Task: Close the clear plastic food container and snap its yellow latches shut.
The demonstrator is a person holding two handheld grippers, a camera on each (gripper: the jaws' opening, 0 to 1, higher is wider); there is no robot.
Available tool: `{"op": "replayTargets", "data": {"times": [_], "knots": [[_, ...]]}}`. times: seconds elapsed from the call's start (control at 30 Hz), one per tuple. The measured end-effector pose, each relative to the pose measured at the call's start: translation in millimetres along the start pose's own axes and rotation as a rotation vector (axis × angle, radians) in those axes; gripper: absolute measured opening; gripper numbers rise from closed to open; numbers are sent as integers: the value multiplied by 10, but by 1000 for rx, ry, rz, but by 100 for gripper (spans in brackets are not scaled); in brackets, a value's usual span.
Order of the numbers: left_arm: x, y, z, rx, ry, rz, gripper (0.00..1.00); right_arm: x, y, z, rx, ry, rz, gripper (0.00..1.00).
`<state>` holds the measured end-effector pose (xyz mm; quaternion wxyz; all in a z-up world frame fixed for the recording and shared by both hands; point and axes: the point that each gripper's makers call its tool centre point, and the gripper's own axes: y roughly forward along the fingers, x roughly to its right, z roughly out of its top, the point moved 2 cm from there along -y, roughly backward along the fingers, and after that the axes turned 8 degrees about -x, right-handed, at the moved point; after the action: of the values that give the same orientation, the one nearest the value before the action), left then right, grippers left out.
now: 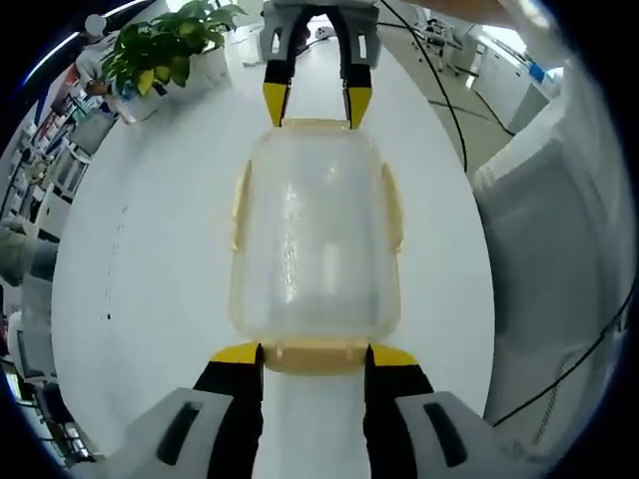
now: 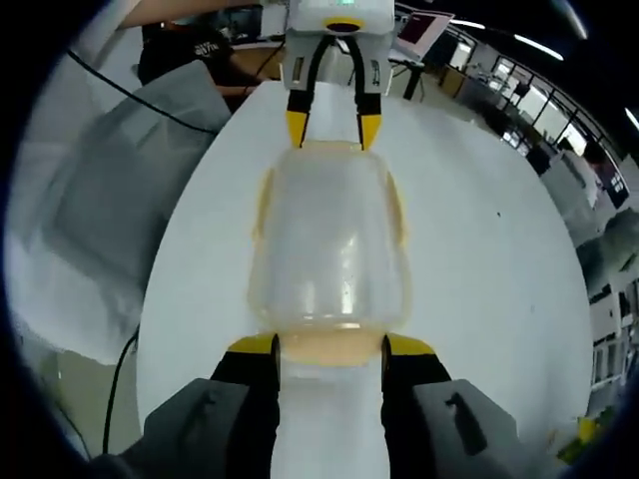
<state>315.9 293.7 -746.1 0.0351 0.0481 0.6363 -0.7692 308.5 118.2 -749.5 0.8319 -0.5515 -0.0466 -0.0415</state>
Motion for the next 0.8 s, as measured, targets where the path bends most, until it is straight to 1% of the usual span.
{"op": "replayTargets", "data": {"times": [0.17, 0.23, 0.3, 0.53, 0.63, 0.8], "knots": [[-19, 86, 130, 11, -5, -8, 33, -7, 3, -180, 0, 15, 14, 36], [-2, 128, 176, 11, -8, -24, 33, -29, 16, -237, -3, 20, 25, 36], [-7, 159, 211, 6, -1, -25, 33, -34, 23, -268, -5, 24, 27, 36], [-23, 185, 231, -15, 2, -33, 33, -20, 62, -308, 3, 31, 35, 36], [-33, 197, 203, -32, 6, -31, 33, -27, 69, -281, 12, 41, 44, 36], [-10, 234, 174, -47, -9, -47, 33, -24, 83, -262, 9, 39, 53, 36]]}}
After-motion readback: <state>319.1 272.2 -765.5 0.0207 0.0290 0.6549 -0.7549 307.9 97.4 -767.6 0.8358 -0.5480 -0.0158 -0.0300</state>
